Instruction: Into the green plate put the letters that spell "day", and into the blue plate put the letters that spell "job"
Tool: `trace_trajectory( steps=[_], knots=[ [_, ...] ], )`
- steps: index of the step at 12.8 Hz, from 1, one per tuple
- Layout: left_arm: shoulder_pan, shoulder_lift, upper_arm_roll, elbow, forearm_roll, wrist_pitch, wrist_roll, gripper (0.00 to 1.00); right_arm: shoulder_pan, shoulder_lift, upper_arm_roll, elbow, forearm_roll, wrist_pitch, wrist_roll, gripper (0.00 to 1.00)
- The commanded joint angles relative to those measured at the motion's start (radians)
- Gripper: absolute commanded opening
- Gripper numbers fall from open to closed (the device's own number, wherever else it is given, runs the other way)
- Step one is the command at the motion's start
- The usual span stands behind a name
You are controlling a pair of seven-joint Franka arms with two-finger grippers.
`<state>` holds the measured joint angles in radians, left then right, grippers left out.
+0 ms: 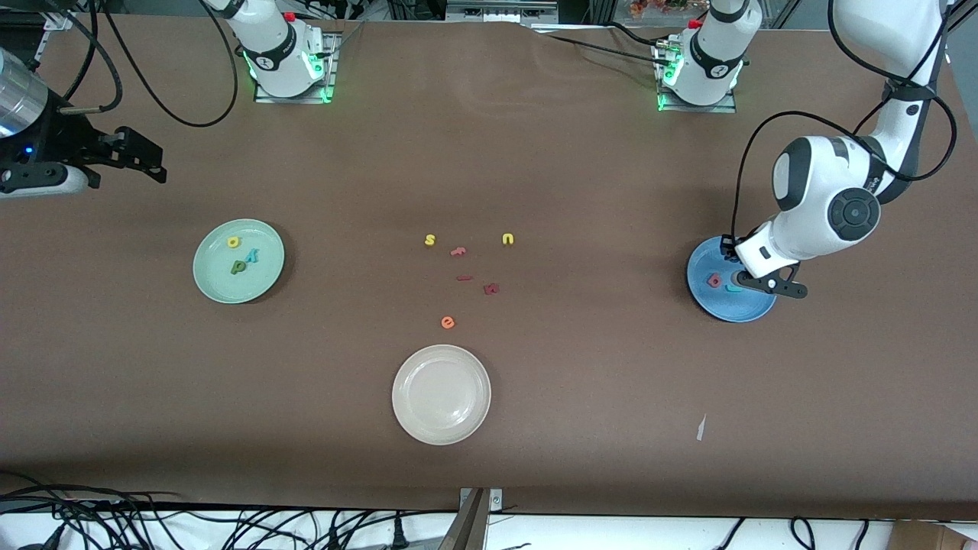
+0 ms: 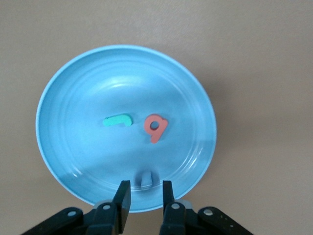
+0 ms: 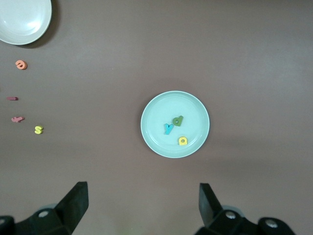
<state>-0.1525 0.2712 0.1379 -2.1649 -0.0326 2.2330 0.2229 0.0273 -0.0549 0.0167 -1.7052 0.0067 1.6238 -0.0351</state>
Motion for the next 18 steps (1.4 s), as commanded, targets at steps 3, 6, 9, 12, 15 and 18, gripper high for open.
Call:
trace_trajectory(
  steps=[3,6,9,12,15,18],
  knots=[
    [0.002,-0.032,0.003,-0.021,0.033,0.011,0.0,1.0,0.0,-0.005,-0.034,0.001,0.021,0.022,-0.003,1.0],
    [0.002,-0.049,0.002,-0.023,0.028,0.004,-0.004,1.0,0.047,0.041,-0.044,0.064,0.013,0.021,0.001,1.0],
    [0.01,-0.151,-0.006,-0.01,0.02,0.001,0.001,1.0,0.054,0.047,-0.055,0.067,0.016,-0.018,0.009,1.0],
    [0.034,-0.263,-0.006,0.072,0.031,-0.126,0.001,1.0,0.053,0.049,-0.055,0.067,0.019,-0.018,0.011,1.0],
    [0.034,-0.294,-0.009,0.277,0.034,-0.417,0.0,1.0,0.053,0.049,-0.058,0.07,0.019,-0.01,0.009,1.0],
    [0.036,-0.303,-0.008,0.478,0.033,-0.639,0.001,1.0,0.049,0.049,-0.075,0.07,0.021,-0.018,0.011,1.0]
  ],
)
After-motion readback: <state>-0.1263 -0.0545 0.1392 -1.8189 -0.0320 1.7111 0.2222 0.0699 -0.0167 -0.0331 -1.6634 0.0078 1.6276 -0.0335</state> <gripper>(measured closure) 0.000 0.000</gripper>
